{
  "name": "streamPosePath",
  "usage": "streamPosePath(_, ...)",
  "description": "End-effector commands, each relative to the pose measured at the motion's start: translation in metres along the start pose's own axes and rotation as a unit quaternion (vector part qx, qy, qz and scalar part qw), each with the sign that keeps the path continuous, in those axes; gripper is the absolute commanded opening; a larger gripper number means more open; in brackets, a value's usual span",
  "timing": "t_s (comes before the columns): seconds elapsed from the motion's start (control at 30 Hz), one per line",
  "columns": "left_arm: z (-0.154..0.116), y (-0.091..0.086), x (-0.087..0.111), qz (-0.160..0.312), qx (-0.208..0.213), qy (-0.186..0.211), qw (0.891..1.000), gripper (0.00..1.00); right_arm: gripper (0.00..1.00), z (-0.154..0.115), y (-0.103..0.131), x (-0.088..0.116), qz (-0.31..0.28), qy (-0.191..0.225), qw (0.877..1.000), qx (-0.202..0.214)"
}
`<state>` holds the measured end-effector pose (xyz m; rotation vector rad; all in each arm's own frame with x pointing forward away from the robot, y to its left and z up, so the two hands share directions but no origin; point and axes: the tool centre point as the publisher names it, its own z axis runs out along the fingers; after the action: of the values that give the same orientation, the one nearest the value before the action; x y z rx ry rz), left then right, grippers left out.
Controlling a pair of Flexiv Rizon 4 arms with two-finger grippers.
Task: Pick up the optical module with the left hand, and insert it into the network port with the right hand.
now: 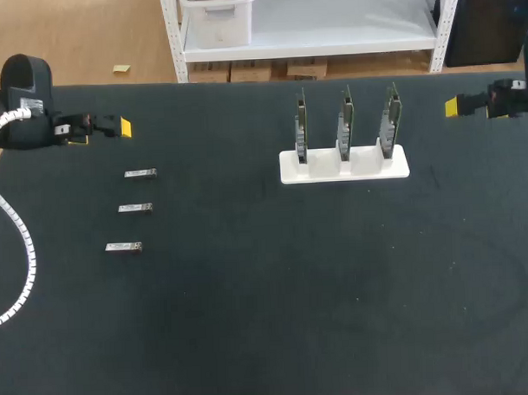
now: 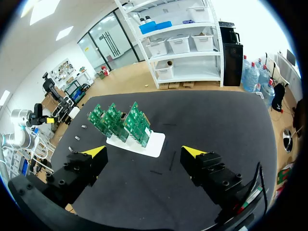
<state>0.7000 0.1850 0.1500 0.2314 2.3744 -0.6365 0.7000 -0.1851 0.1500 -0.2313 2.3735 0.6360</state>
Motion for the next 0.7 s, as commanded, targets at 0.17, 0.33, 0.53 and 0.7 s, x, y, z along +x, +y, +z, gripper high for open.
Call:
streamPosePath(0.17,0.0,0.0,0.0,0.0,0.0,0.0,1.0,1.0,1.0,0.0,0.0,0.0,0.0,0.0,1.0,0.0)
streamPosePath(0.33,0.0,0.0,0.0,0.0,0.0,0.0,1.0,1.0,1.0,0.0,0.0,0.0,0.0,0.0,1.0,0.0)
streamPosePath(0.53,0.0,0.0,0.0,0.0,0.0,0.0,1.0,1.0,1.0,0.0,0.0,0.0,0.0,0.0,1.0,0.0)
streamPosePath(0.7,0.0004,0.0004,0.0002,0.004,0.003,0.004,1.0,1.0,1.0,0.0,0.0,0.0,0.0,0.0,1.0,0.0)
